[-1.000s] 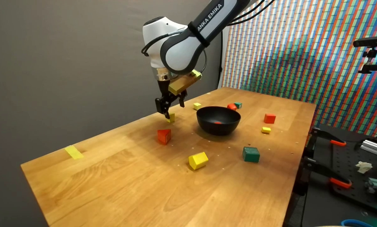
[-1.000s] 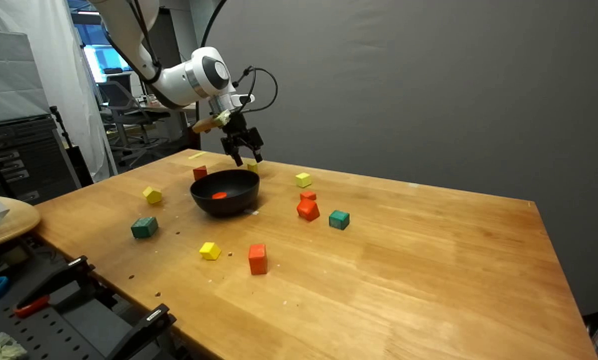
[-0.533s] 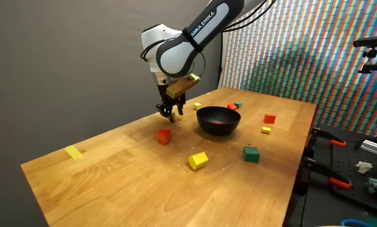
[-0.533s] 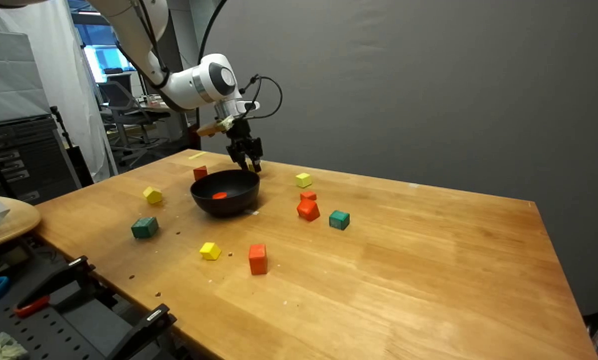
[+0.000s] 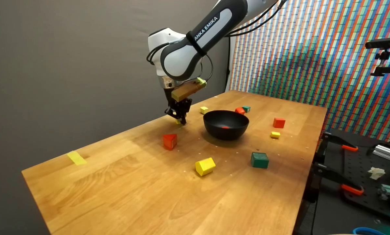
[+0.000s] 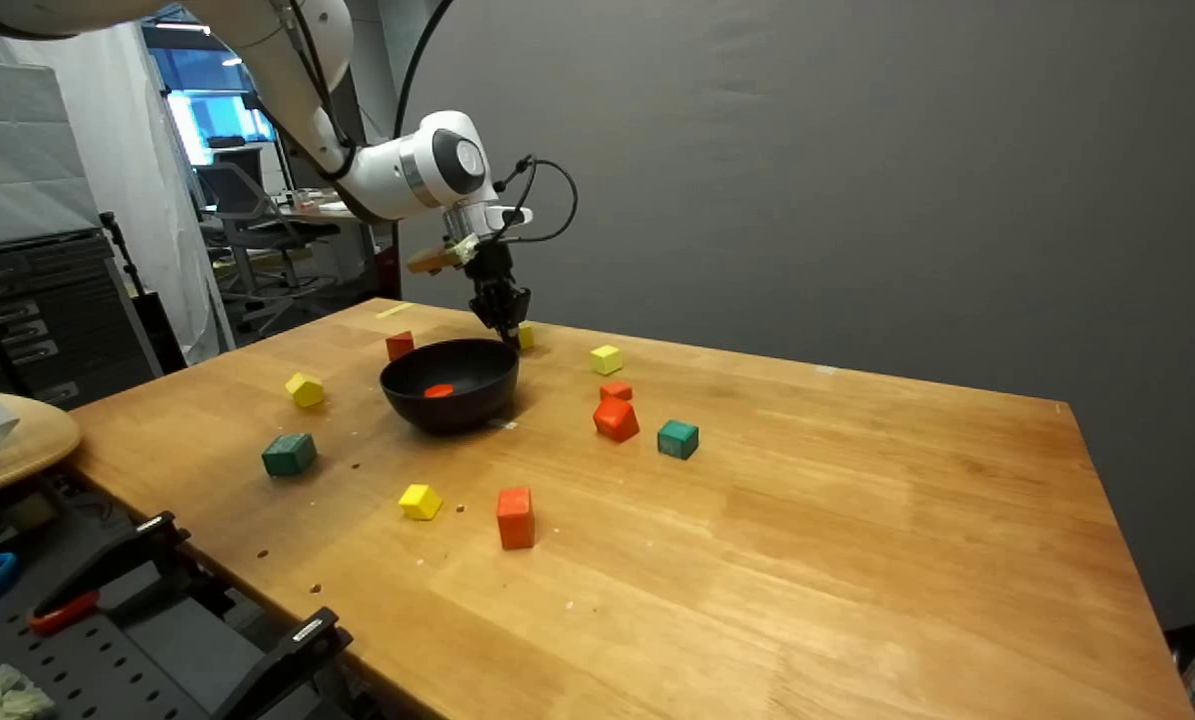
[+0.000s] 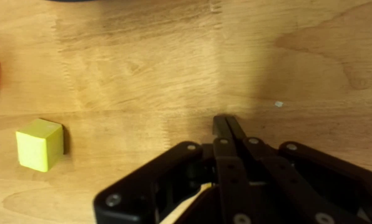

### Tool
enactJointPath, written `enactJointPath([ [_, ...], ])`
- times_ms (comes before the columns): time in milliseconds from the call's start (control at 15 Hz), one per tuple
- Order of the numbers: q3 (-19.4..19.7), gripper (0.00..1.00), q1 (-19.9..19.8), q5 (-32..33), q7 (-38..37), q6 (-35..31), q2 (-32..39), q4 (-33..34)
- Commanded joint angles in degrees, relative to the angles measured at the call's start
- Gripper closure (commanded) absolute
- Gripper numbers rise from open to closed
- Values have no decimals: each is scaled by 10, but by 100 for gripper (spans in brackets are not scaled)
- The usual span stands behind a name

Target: Place all the blocks inside the black bowl

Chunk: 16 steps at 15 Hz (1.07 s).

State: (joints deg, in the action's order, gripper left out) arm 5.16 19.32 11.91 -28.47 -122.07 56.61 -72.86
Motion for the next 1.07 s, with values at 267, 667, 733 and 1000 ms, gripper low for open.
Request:
enactJointPath([
  [267,-18,51,-1,-16,7,32,-34,7],
  [667,-16,16,3,-12,0,20,-29,19],
  [733,-4,16,10,-10,-39,-12,-28,9],
  [1000,4,0,-14,-37,-109,-54,2,30],
])
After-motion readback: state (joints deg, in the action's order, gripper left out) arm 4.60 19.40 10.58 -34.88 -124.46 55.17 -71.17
